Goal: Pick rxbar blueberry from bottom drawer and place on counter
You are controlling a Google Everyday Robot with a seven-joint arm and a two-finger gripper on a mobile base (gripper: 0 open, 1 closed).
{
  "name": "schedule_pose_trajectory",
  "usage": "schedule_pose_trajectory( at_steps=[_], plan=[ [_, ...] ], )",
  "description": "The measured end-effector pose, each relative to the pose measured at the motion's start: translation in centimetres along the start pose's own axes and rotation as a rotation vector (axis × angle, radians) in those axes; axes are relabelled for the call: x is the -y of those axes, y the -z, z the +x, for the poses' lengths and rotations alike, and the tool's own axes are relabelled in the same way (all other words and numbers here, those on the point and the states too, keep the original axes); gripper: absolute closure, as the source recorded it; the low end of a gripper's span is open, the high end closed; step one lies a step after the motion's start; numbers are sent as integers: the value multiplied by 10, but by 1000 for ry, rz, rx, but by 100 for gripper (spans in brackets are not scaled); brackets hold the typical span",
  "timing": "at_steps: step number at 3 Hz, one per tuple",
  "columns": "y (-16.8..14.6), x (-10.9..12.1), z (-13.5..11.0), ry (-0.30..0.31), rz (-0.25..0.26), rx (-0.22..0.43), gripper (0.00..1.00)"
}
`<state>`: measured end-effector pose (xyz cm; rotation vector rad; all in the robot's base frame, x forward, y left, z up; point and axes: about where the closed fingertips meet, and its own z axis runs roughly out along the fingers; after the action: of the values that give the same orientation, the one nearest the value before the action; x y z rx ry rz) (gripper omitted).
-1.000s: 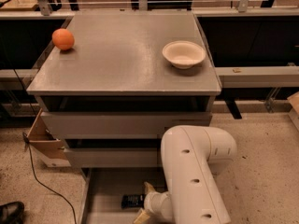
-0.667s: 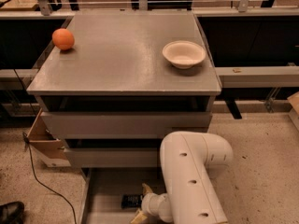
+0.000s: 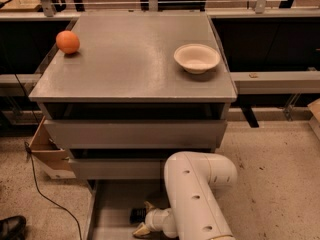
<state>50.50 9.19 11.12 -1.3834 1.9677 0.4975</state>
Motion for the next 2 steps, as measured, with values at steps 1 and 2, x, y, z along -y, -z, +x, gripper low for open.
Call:
schedule_pose_trajectory(
  at_steps=[1, 2],
  plan=[
    [-12, 0, 3, -12, -1, 4, 44],
    [-10, 1, 1, -12, -1, 4, 67]
  ],
)
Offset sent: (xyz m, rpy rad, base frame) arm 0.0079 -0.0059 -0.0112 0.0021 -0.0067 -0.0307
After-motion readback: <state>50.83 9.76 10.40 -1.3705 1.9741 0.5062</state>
